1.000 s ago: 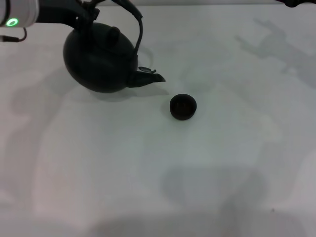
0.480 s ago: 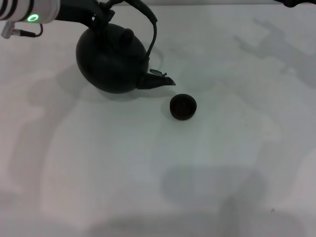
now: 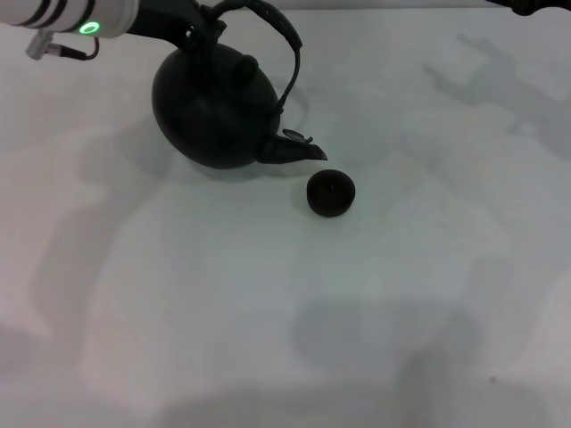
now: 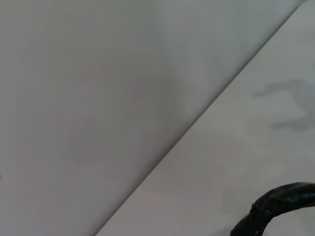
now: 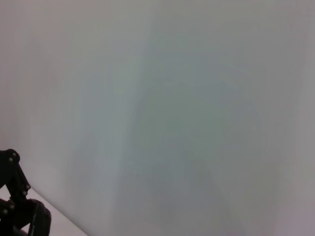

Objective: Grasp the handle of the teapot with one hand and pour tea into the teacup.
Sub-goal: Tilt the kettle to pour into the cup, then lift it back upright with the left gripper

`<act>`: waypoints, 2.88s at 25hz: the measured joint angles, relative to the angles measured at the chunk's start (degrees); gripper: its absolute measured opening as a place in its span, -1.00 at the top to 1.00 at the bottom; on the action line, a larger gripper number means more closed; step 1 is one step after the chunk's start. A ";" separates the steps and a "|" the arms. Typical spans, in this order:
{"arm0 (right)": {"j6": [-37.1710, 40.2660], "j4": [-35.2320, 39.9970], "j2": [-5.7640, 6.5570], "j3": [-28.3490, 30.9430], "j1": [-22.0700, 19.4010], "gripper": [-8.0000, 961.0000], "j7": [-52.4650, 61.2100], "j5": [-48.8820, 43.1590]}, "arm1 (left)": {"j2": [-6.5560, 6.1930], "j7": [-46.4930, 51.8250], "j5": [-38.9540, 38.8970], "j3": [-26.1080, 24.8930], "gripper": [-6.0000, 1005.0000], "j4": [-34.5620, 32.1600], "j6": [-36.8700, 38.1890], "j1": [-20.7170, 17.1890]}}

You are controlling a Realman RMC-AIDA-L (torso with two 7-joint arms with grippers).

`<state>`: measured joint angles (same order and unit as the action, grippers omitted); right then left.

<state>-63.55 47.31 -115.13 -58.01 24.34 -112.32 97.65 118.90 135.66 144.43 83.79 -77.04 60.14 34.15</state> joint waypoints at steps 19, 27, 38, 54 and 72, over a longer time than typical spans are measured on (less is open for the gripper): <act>0.00 -0.72 0.00 0.01 -0.23 -0.79 0.00 -0.01 | 0.02 0.20 3.41 5.18 0.73 0.90 0.23 3.40; 0.08 -0.93 0.00 0.10 -0.23 -0.79 0.00 0.00 | 0.04 0.29 5.07 6.01 0.73 1.00 0.33 4.23; 0.38 -1.55 0.09 0.09 0.09 -0.79 -0.41 0.00 | 0.04 0.81 7.73 7.68 0.73 1.61 0.42 5.66; 0.38 -2.22 0.02 0.09 0.18 -0.79 -0.62 0.00 | 0.05 1.10 9.03 9.22 0.73 2.31 0.42 7.31; 0.54 -3.65 0.07 0.16 0.85 -0.79 -1.33 0.30 | -0.01 1.87 10.40 11.03 0.73 2.34 1.11 8.59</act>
<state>-63.01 43.65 -115.06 -57.85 25.18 -113.65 97.95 118.89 137.53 154.84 94.82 -74.70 61.26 42.75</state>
